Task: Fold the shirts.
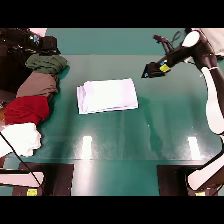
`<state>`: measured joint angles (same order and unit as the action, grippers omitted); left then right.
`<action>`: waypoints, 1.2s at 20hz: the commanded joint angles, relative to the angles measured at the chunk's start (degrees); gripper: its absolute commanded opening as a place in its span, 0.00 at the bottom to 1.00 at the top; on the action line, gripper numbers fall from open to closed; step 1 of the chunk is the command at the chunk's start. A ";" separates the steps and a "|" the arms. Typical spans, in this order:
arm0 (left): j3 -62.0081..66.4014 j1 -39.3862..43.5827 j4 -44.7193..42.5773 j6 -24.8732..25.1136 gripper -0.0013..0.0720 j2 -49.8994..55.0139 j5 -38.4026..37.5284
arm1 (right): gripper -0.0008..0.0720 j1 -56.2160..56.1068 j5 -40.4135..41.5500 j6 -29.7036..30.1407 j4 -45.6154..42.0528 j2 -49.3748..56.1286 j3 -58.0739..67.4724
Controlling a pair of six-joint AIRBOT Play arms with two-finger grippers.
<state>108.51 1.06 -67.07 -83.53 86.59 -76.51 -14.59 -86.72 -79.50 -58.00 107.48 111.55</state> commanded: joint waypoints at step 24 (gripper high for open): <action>-3.52 0.92 1.92 1.36 0.05 -0.09 -3.45 | 0.03 -0.48 28.81 2.60 22.64 -5.66 -28.46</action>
<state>105.01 1.28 -65.19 -83.42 86.61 -78.50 -18.96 -61.65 -75.26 -32.60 107.07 87.55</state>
